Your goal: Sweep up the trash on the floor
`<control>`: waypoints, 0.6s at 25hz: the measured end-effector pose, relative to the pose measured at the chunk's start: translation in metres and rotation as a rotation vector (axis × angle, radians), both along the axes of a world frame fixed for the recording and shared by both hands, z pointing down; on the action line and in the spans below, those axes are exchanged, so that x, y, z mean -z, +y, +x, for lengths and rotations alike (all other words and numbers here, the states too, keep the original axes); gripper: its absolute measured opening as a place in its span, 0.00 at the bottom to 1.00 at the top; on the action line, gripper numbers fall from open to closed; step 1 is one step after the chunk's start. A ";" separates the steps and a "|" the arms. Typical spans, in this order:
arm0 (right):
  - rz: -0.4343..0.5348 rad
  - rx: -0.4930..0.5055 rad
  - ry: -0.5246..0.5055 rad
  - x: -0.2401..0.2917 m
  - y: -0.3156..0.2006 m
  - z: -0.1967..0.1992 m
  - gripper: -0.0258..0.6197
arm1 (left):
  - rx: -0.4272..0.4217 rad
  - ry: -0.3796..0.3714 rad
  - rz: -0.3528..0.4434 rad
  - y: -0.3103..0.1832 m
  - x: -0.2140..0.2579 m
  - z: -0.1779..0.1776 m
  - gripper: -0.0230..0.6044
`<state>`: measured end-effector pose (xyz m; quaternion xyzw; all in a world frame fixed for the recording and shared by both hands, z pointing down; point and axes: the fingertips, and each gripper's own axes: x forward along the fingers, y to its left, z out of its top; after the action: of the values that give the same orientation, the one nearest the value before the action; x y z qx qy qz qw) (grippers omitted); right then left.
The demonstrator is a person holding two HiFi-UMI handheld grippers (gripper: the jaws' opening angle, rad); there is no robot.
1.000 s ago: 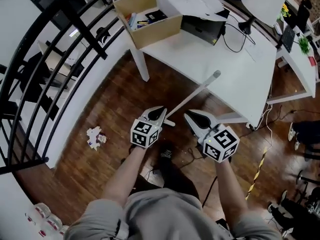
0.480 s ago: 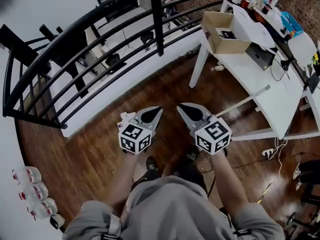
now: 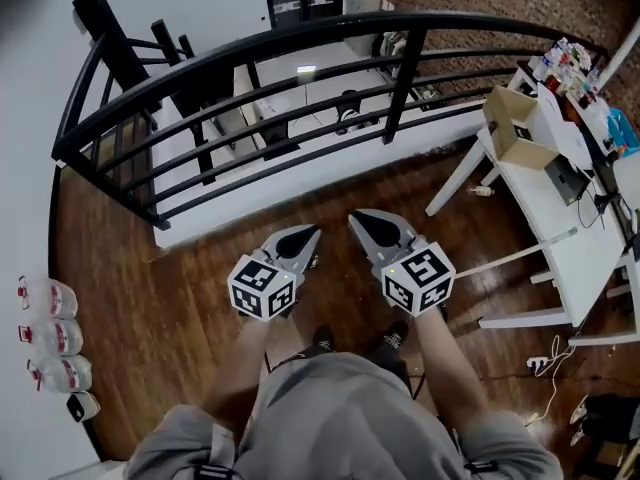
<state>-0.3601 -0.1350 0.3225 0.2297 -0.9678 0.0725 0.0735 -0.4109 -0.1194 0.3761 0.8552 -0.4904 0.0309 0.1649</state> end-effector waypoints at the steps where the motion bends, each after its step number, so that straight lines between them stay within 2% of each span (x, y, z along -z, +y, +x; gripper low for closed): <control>1: 0.006 0.009 0.003 0.003 0.004 -0.010 0.04 | 0.008 0.000 0.002 0.004 0.003 -0.009 0.04; 9: 0.015 0.046 0.017 0.013 0.016 -0.055 0.04 | 0.043 -0.016 0.053 0.019 0.026 -0.043 0.04; 15: 0.022 0.033 0.022 0.016 0.016 -0.058 0.04 | 0.047 -0.006 0.048 0.024 0.026 -0.049 0.04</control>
<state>-0.4179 -0.1187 0.3066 0.2151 -0.9713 0.0582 0.0830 -0.4597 -0.0951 0.3496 0.8471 -0.5114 0.0179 0.1437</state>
